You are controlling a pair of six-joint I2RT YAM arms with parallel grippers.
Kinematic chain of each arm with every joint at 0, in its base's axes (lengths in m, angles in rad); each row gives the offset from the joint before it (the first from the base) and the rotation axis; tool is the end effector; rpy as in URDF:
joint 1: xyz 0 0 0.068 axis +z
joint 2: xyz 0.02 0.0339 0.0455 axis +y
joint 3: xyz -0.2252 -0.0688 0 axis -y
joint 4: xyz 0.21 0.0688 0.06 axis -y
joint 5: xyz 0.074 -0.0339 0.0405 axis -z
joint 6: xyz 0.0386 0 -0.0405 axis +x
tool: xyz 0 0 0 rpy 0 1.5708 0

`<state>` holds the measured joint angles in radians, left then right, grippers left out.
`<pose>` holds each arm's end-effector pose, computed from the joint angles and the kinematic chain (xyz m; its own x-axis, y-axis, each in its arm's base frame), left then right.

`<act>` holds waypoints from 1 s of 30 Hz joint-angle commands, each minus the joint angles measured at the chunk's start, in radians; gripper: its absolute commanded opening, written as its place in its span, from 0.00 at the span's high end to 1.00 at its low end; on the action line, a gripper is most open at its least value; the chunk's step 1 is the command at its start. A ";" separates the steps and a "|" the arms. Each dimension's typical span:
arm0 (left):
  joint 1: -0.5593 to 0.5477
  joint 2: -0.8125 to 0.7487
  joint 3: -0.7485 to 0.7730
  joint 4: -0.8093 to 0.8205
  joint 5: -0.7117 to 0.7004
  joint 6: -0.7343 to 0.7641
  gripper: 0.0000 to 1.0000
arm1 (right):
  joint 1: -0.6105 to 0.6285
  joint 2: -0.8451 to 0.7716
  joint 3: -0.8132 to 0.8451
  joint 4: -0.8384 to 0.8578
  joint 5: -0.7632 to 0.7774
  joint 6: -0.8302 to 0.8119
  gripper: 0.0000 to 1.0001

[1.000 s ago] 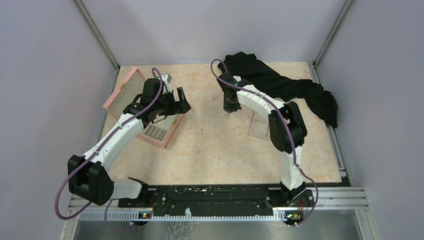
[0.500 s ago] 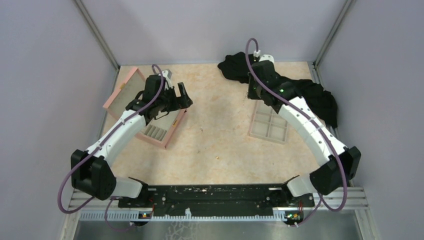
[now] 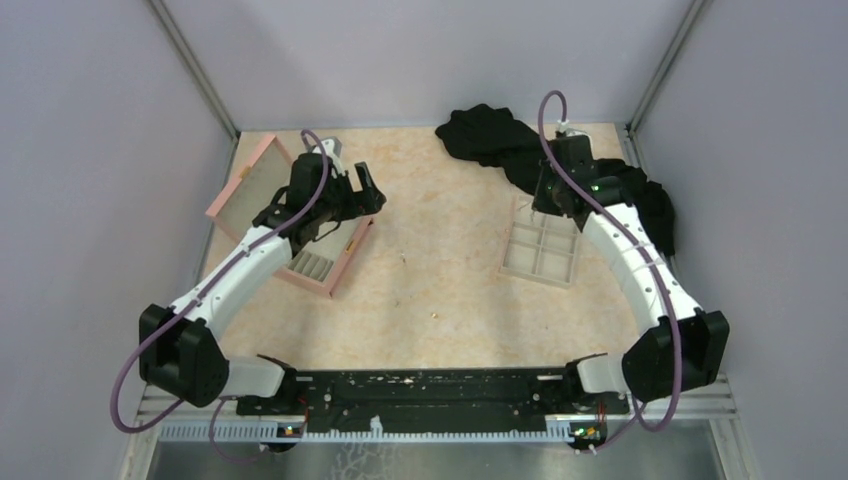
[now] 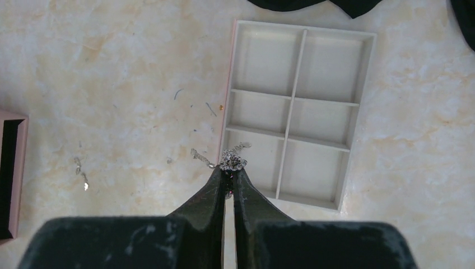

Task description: Organize the mixed jewelry

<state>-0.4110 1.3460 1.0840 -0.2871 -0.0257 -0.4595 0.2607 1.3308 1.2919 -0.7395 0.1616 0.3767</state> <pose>0.2609 -0.1126 0.2778 -0.5970 -0.2234 -0.7705 0.1278 0.9217 -0.3663 0.2513 0.0606 0.3053 -0.6837 0.1934 -0.7037 0.1159 0.9808 0.1569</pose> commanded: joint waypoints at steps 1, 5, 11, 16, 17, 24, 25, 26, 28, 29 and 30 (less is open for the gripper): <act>-0.011 -0.035 -0.010 0.049 -0.024 0.006 0.01 | -0.059 0.013 -0.005 0.034 -0.031 0.042 1.00; -0.017 -0.055 -0.028 0.064 -0.042 0.002 0.01 | -0.085 0.062 0.008 0.013 -0.020 0.063 1.00; -0.019 -0.073 -0.041 0.075 -0.047 0.002 0.01 | -0.106 0.117 0.005 0.048 -0.023 0.078 1.00; -0.022 -0.064 -0.033 0.072 -0.034 0.003 0.01 | -0.121 0.179 0.030 0.091 -0.027 0.093 1.00; -0.022 -0.062 -0.030 0.072 -0.031 0.002 0.01 | -0.122 0.194 0.036 0.098 -0.027 0.095 1.00; -0.023 -0.056 -0.022 0.059 -0.030 -0.004 0.01 | -0.133 0.312 0.089 0.138 -0.045 0.109 1.00; -0.023 -0.057 -0.022 0.057 -0.032 -0.005 0.01 | -0.135 0.333 0.099 0.140 -0.046 0.110 1.00; -0.023 -0.058 -0.024 0.057 -0.033 -0.004 0.01 | -0.135 0.349 0.109 0.140 -0.047 0.112 1.00; -0.025 -0.061 -0.026 0.055 -0.037 -0.004 0.01 | -0.136 0.376 0.124 0.142 -0.051 0.111 1.00; -0.024 -0.063 -0.028 0.054 -0.040 -0.004 0.01 | -0.136 0.388 0.129 0.143 -0.049 0.111 1.00; -0.025 -0.065 -0.030 0.053 -0.041 -0.004 0.01 | -0.136 0.398 0.132 0.146 -0.048 0.111 1.00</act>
<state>-0.4278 1.2976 1.0508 -0.2455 -0.0601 -0.4599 0.1329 1.7027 1.3579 -0.6418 0.1192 0.4751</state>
